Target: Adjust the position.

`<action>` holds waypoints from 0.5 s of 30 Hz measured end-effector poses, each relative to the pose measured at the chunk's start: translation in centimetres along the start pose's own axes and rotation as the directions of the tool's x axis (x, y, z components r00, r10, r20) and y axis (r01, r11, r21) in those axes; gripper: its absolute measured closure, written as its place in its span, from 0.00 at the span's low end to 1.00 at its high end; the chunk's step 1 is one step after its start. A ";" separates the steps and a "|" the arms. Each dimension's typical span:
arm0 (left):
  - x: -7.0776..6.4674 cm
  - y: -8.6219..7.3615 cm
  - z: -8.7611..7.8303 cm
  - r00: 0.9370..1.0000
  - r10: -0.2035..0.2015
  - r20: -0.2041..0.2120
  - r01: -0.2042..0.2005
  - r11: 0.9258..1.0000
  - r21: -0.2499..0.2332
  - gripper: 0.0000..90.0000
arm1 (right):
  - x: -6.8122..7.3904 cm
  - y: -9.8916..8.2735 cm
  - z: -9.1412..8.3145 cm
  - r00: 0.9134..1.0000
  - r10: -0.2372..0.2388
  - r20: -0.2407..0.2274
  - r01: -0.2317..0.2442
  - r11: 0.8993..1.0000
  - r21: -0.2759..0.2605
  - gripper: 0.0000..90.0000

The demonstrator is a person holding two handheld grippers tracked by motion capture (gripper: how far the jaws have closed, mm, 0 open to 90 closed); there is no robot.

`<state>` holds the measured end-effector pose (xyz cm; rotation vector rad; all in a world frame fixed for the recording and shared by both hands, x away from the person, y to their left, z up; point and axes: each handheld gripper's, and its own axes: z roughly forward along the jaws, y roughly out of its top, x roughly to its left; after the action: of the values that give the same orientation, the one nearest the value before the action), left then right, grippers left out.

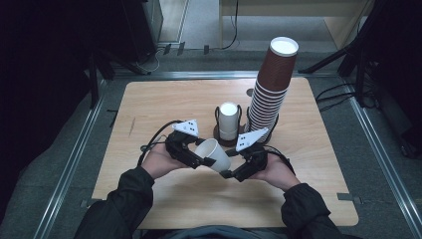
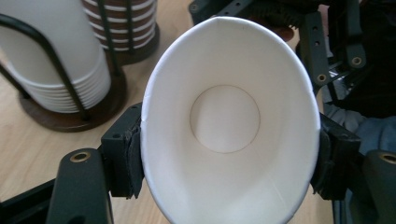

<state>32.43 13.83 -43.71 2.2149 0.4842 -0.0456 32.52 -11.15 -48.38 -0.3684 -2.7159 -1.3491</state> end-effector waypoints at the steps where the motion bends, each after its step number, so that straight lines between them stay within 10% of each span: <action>1: 0.1 0.0 -0.2 1.000 -0.004 -0.008 0.004 1.000 0.000 0.30 | 0.0 0.0 -0.1 1.000 0.003 0.001 -0.003 1.000 0.003 0.25; 15: 1.3 -0.3 -1.7 0.998 -0.035 -0.059 0.039 0.998 0.059 0.30 | 0.1 -0.3 -0.5 0.999 0.020 0.038 -0.019 1.000 -0.004 0.23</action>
<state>33.30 15.74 -43.09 2.2709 0.5625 -0.0161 32.33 -11.70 -48.30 -0.4239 -2.7334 -1.3556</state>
